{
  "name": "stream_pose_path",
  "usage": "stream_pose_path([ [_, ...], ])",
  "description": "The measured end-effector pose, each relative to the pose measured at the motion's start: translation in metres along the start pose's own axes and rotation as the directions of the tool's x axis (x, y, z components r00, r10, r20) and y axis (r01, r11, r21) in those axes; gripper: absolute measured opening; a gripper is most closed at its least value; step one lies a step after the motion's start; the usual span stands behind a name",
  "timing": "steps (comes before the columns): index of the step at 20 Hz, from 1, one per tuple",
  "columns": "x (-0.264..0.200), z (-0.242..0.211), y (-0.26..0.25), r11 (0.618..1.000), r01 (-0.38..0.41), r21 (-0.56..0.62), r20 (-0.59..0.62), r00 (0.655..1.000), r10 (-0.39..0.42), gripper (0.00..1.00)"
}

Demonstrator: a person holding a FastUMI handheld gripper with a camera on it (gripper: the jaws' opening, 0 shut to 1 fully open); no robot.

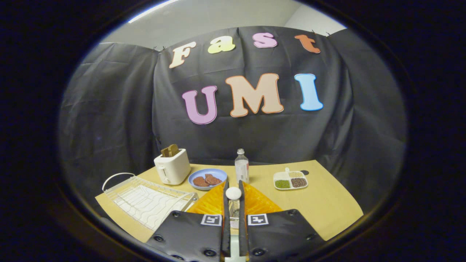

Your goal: Take the plate from the dish rack, then take the spoon from the basket and place it into the plate.

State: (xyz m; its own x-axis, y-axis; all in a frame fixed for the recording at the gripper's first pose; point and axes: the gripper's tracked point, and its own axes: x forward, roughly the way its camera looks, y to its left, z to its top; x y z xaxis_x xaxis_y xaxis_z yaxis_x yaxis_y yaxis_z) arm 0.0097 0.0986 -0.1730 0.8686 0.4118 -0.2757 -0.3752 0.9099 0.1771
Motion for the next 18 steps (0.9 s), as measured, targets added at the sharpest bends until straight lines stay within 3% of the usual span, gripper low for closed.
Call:
stream_pose_path([
  [9,-0.064,-0.045,0.001,0.996,0.033,0.083,-0.079,0.997,-0.026,0.12],
  [18,-0.080,-0.132,0.003,0.995,0.023,0.102,-0.182,0.983,-0.004,0.12],
])
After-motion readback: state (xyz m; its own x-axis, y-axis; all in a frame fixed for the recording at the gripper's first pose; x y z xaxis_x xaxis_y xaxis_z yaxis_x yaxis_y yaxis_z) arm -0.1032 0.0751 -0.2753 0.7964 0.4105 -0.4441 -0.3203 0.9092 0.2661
